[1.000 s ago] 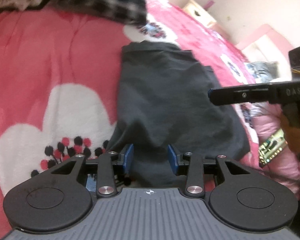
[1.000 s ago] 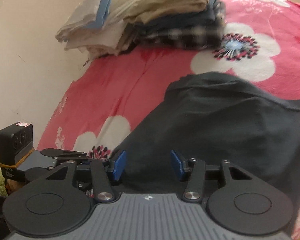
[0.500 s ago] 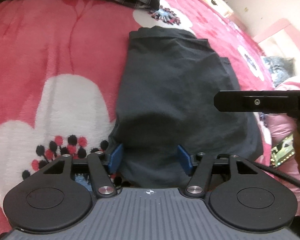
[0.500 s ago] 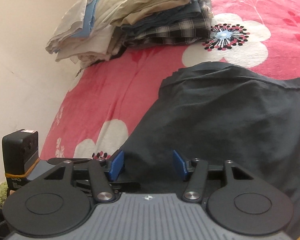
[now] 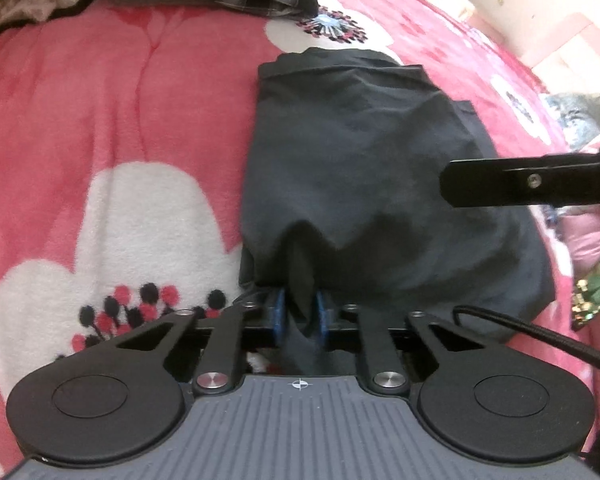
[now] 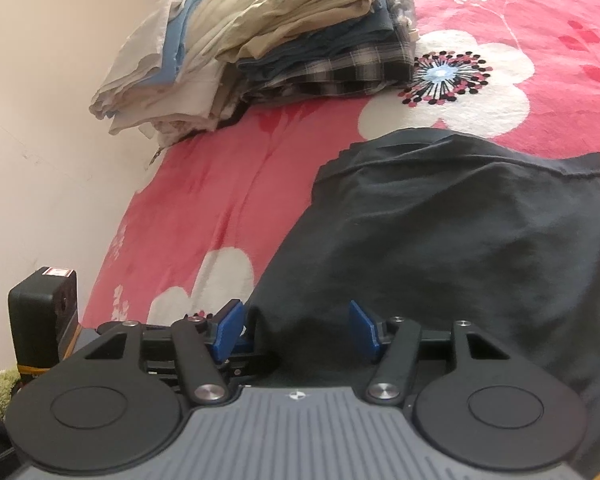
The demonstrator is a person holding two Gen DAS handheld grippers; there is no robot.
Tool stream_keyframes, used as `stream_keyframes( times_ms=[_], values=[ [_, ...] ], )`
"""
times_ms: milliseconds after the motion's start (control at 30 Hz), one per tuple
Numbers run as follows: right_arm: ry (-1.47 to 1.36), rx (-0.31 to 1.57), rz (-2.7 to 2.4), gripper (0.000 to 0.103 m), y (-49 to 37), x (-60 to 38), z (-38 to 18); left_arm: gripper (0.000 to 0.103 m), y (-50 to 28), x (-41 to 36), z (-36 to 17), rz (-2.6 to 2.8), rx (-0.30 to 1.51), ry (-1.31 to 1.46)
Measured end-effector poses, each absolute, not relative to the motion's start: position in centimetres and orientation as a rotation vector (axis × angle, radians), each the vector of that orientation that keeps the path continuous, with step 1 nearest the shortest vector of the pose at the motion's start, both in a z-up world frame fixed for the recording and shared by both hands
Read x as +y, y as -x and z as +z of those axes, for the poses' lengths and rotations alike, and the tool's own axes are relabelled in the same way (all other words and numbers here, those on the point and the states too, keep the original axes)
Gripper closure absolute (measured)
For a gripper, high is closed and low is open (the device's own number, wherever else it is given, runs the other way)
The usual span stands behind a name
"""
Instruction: Fold clothes
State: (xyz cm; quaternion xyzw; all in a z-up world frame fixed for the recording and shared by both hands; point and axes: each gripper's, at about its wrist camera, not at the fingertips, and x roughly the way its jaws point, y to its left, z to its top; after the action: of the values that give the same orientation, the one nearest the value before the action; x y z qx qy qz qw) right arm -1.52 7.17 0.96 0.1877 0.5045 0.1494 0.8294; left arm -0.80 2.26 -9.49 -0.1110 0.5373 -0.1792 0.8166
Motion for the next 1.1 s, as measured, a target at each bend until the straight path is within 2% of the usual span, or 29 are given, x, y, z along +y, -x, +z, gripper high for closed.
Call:
stream_keyframes(
  times_ms=[133, 300, 567, 633, 767, 867, 900, 967, 1000, 1033, 1100],
  values=[
    [-0.412, 1.068, 0.311, 0.042, 1.5, 7.0, 1.0, 0.098, 1.0, 2.6, -9.6, -0.407, 1.131, 0.277],
    [-0.444, 1.061, 0.314, 0.041, 1.2, 6.7, 1.3, 0.100, 0.9, 5.2, -9.7, -0.470, 1.102, 0.501],
    [-0.478, 1.051, 0.335, 0.041, 0.1, 6.6, 2.0, 0.101, 1.7, 8.6, -9.1, -0.694, 0.873, 0.897],
    [-0.483, 1.053, 0.329, 0.041, 0.1, 6.6, 1.8, 0.101, 1.5, 9.0, -10.2, -0.731, 0.870, 0.998],
    [-0.490, 1.069, 0.306, 0.041, 0.4, 6.3, 1.2, 0.100, 0.8, 9.4, -15.1, -0.663, 1.027, 1.137],
    [-0.489, 1.073, 0.299, 0.041, 0.5, 6.2, 1.1, 0.100, 1.0, 10.0, -16.9, -0.579, 1.096, 1.140],
    [-0.482, 1.073, 0.301, 0.041, 0.5, 6.2, 1.1, 0.099, 1.1, 10.2, -17.0, -0.569, 1.098, 1.131],
    [-0.466, 1.076, 0.304, 0.040, 0.3, 6.4, 1.2, 0.090, 1.3, 10.1, -15.8, -0.569, 1.077, 1.073],
    [-0.450, 1.081, 0.310, 0.040, 0.1, 6.6, 1.3, 0.077, 1.4, 10.1, -15.2, -0.569, 1.066, 1.043],
    [-0.432, 1.087, 0.318, 0.040, -0.1, 7.0, 1.3, 0.072, 1.4, 9.9, -14.6, -0.567, 1.059, 1.008],
    [-0.371, 1.125, 0.336, 0.034, -0.7, 8.2, 1.1, 0.069, 1.4, 9.3, -13.2, -0.567, 1.050, 0.916]
  ],
)
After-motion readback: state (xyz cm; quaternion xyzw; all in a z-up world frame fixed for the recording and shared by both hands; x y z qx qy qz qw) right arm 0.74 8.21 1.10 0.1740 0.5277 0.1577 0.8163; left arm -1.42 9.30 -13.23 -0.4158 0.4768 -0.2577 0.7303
